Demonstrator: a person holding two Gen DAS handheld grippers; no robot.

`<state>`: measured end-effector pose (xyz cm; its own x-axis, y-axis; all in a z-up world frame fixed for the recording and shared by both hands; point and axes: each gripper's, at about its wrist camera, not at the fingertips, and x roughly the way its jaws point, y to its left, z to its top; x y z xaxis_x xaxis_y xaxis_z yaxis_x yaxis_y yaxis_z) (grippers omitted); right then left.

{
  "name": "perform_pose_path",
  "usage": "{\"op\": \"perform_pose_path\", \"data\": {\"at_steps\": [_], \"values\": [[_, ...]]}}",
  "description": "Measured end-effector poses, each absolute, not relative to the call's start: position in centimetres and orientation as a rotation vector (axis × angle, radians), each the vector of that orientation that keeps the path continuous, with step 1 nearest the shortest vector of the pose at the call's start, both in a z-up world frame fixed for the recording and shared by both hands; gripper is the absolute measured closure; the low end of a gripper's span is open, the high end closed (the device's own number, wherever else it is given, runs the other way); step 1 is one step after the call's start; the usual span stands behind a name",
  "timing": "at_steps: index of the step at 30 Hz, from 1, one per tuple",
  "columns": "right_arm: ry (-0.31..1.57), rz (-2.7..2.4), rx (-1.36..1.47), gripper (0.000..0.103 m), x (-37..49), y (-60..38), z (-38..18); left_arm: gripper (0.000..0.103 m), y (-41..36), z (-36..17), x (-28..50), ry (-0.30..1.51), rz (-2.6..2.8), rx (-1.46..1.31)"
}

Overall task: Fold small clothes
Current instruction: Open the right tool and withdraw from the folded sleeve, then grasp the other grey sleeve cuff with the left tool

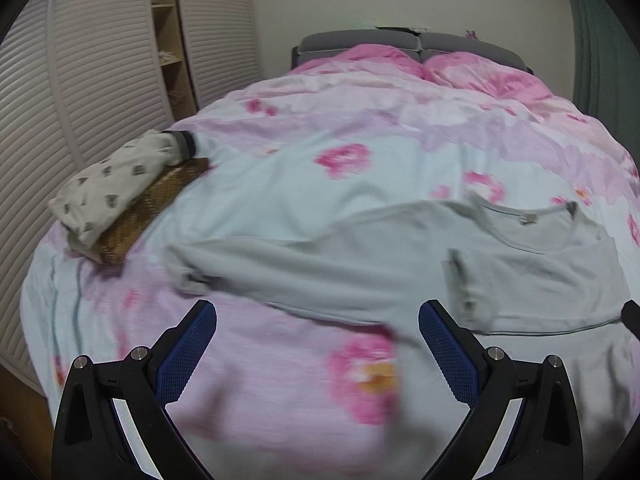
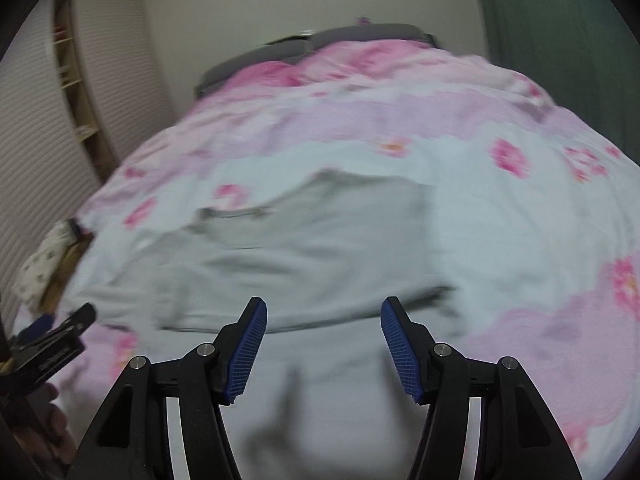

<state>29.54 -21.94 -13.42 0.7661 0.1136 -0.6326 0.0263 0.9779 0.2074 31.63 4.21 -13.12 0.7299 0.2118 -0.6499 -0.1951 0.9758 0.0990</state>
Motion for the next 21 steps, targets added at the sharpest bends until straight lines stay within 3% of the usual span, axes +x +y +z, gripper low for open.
{"op": "perform_pose_path", "data": {"at_steps": [2,4,11,19,21], "values": [[0.702,0.102,0.185,0.043,30.0,-18.9,-13.4,0.002,6.5,-13.2,31.4,0.714,0.255,0.017],[0.708,0.154,0.17,0.043,30.3,-16.1,-13.5,0.021,9.5,-13.5,31.1,0.709,0.323,0.01],[0.713,0.266,0.103,0.043,30.8,-8.6,-13.4,0.031,17.5,-15.7,32.2,0.77,0.416,-0.106],[0.735,0.28,0.092,0.043,31.7,-6.9,-13.9,0.042,18.8,-17.9,34.2,0.805,0.299,-0.15],[0.742,0.273,0.098,0.043,31.9,-7.2,-14.1,0.05,19.0,-18.4,34.9,0.827,0.303,-0.145]]}}
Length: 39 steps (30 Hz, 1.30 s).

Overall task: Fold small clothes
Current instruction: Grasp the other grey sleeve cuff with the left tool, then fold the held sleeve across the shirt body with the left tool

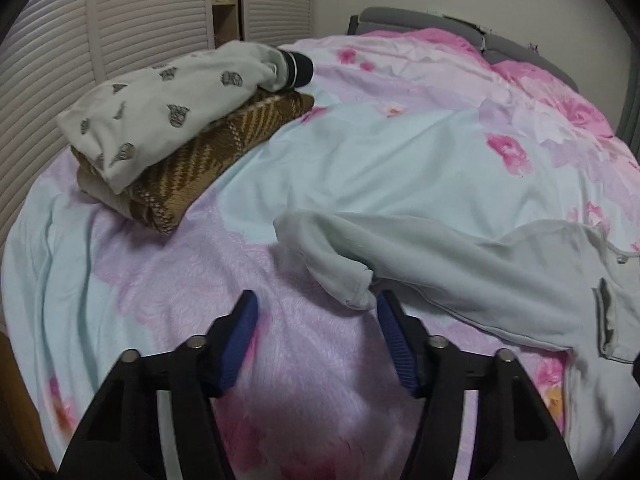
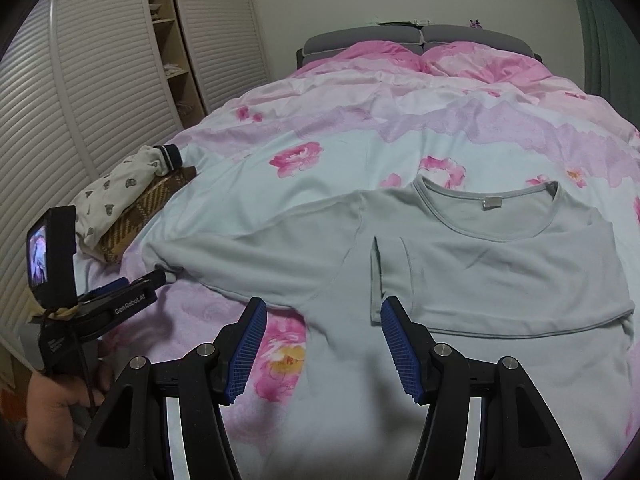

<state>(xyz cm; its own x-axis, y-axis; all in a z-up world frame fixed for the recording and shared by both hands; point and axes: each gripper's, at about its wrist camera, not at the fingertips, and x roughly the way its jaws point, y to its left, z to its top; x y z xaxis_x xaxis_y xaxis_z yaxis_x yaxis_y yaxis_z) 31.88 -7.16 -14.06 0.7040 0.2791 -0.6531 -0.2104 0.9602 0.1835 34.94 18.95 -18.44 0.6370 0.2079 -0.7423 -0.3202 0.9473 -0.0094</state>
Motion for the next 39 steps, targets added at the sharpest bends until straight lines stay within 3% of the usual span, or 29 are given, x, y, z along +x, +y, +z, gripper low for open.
{"op": "perform_pose_path", "data": {"at_steps": [2,4,12,22,31,36,39], "values": [[0.752,0.261,0.109,0.043,32.2,-7.4,-14.3,0.063,19.3,-18.8,35.7,0.848,0.298,-0.15],[0.758,0.248,0.122,0.043,32.4,-8.0,-14.4,0.089,19.8,-18.9,36.0,0.859,0.297,-0.162],[0.735,0.204,0.188,0.043,32.5,-11.3,-13.4,0.09,17.7,-13.1,35.2,0.685,0.246,-0.097],[0.666,0.035,0.317,0.043,30.5,-22.3,-11.2,0.09,2.7,-5.5,36.0,0.442,-0.092,0.091],[0.648,-0.139,0.45,0.043,27.2,-33.2,-11.7,0.09,-13.1,-8.6,35.9,0.5,-0.351,0.213],[0.668,-0.179,0.473,0.043,25.9,-35.9,-13.1,0.09,-17.8,-11.6,35.6,0.583,-0.378,0.265],[0.689,-0.18,0.482,0.043,25.8,-36.6,-13.9,0.084,-19.3,-13.1,35.2,0.623,-0.376,0.305]]}}
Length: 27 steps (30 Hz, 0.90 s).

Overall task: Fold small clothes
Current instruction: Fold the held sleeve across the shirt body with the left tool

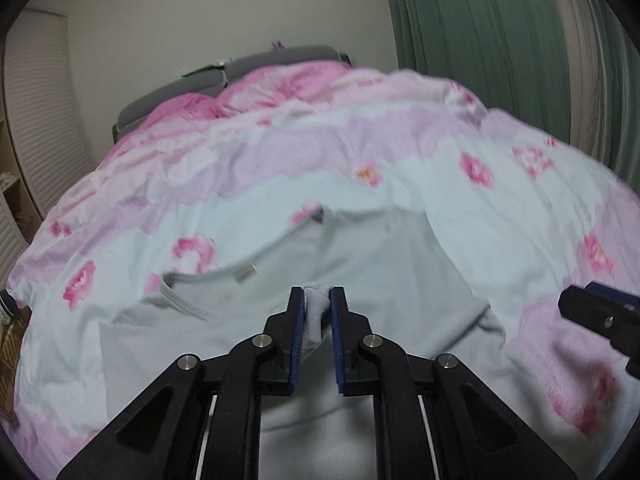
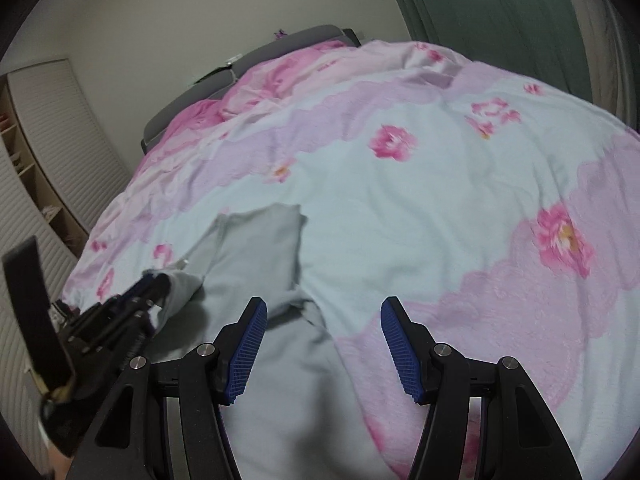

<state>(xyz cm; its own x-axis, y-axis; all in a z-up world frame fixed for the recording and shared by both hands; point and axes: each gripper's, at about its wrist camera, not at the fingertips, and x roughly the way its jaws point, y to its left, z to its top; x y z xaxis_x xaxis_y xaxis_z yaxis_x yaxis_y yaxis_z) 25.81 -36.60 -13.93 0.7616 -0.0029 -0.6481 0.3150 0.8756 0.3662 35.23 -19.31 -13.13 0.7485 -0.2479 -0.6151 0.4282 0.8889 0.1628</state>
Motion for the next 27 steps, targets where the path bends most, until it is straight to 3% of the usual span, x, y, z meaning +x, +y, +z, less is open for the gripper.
{"op": "perform_pose_path", "data": {"at_steps": [2,3,4,5,17,27], "values": [[0.696,-0.179,0.479,0.043,25.6,-36.7,-14.3,0.066,-19.4,-13.4,34.6,0.633,-0.369,0.317],[0.698,-0.176,0.476,0.043,25.5,-36.7,-14.4,0.046,-19.1,-13.2,34.3,0.628,-0.36,0.316],[0.702,-0.17,0.469,0.043,25.6,-36.5,-14.4,0.032,-18.6,-12.9,33.9,0.614,-0.341,0.314],[0.703,-0.164,0.463,0.043,25.7,-36.3,-14.4,0.03,-17.8,-12.4,33.4,0.594,-0.324,0.307],[0.705,-0.001,0.163,0.043,29.3,-27.2,-13.6,0.029,-4.9,-13.0,32.6,0.668,-0.123,0.226],[0.732,0.042,-0.067,0.043,35.1,-19.5,-14.7,0.029,-0.4,-14.4,32.9,0.712,-0.049,0.106]]}}
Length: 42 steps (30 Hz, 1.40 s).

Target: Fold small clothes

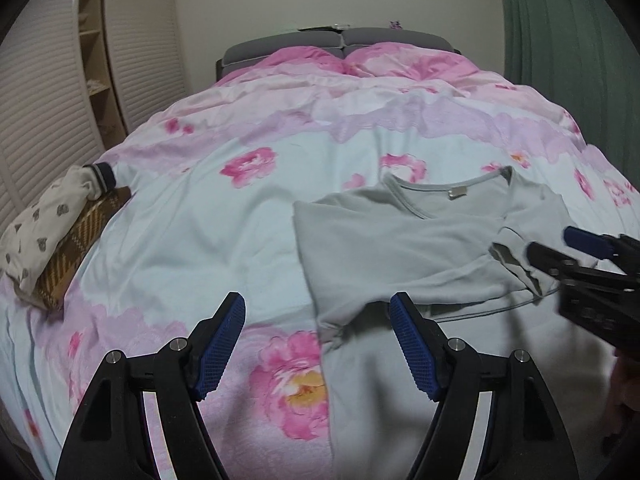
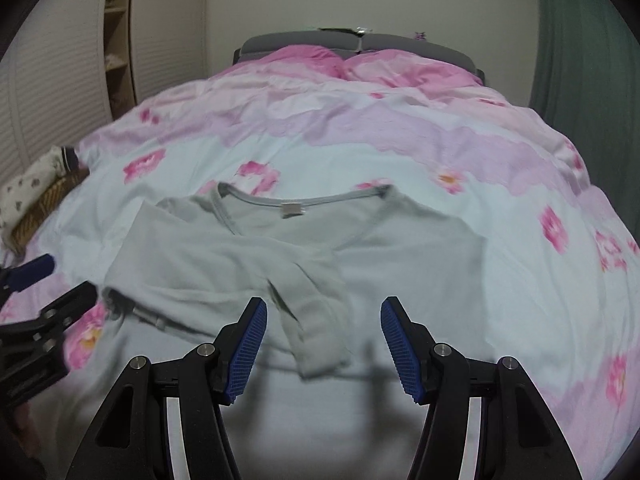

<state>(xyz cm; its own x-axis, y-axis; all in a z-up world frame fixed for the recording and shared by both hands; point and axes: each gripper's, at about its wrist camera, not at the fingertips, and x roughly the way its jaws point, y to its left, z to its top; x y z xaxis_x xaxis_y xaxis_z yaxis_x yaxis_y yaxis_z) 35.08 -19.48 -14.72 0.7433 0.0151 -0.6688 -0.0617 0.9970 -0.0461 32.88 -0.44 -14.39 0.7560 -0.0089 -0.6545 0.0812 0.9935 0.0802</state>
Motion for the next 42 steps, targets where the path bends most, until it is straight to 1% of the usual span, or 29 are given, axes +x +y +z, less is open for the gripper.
{"op": "perform_pose_path", "data": {"at_steps": [3,5,7,8,9,10,17,19,25,28,29,30,31,32,33,34,37,39,41,42], "values": [[0.762,0.019,-0.135,0.043,36.6,-17.6,-16.1,0.029,0.5,-14.5,32.9,0.723,-0.039,0.065],[0.787,-0.005,-0.17,0.046,37.3,-17.0,-17.1,0.029,1.0,-14.6,32.9,0.731,-0.04,0.045],[0.807,-0.028,-0.179,0.071,37.8,-17.1,-17.7,0.029,1.2,-14.6,32.9,0.731,-0.038,0.041],[0.815,-0.031,-0.15,0.072,37.9,-17.6,-17.7,0.029,1.3,-14.6,32.9,0.731,-0.039,0.037],[0.813,-0.031,-0.113,0.079,37.8,-18.2,-17.5,0.029,1.4,-14.6,32.9,0.732,-0.041,0.032],[0.811,-0.025,-0.081,0.083,37.7,-18.8,-17.2,0.029,1.5,-14.5,32.9,0.731,-0.044,0.025],[0.795,-0.023,0.077,0.087,37.0,-23.5,-15.0,0.029,0.4,-14.2,33.5,0.723,-0.068,0.026],[0.8,-0.032,0.133,0.09,37.3,-25.7,-14.7,0.029,-0.3,-14.1,33.8,0.722,-0.076,0.032],[0.84,-0.082,0.219,0.09,38.1,-31.0,-15.5,0.029,-2.1,-14.1,34.4,0.719,-0.095,0.069],[0.831,-0.05,0.244,0.089,37.2,-31.4,-15.3,0.029,-2.5,-14.4,34.2,0.722,-0.102,0.075],[0.83,-0.036,0.243,0.087,37.0,-31.3,-15.3,0.029,-2.6,-14.5,34.1,0.725,-0.104,0.076],[0.832,-0.016,0.243,0.081,36.7,-31.0,-15.3,0.029,-2.7,-14.6,34.1,0.727,-0.105,0.079],[0.831,0.005,0.245,0.07,36.4,-30.6,-15.3,0.029,-2.8,-14.8,34.0,0.73,-0.107,0.085],[0.825,0.022,0.248,0.065,36.0,-30.3,-15.4,0.029,-2.9,-14.9,34.0,0.732,-0.109,0.09],[0.818,0.036,0.247,0.056,35.8,-29.8,-15.4,0.029,-2.9,-15.0,33.9,0.734,-0.109,0.093],[0.811,0.055,0.24,0.053,35.7,-29.2,-15.5,0.029,-2.9,-15.2,33.9,0.74,-0.106,0.093],[0.847,0.074,0.217,0.052,36.2,-28.1,-16.7,0.029,-2.6,-15.6,34.1,0.755,-0.096,0.082],[0.864,0.08,0.236,0.054,36.6,-28.0,-17.5,0.029,-2.4,-15.7,34.1,0.755,-0.091,0.082],[0.87,0.088,0.264,0.073,36.7,-28.4,-17.8,0.029,-2.2,-15.7,34.2,0.755,-0.086,0.08],[0.872,0.095,0.277,0.085,36.8,-28.6,-17.8,0.029,-2.1,-15.6,34.2,0.754,-0.084,0.078]]}}
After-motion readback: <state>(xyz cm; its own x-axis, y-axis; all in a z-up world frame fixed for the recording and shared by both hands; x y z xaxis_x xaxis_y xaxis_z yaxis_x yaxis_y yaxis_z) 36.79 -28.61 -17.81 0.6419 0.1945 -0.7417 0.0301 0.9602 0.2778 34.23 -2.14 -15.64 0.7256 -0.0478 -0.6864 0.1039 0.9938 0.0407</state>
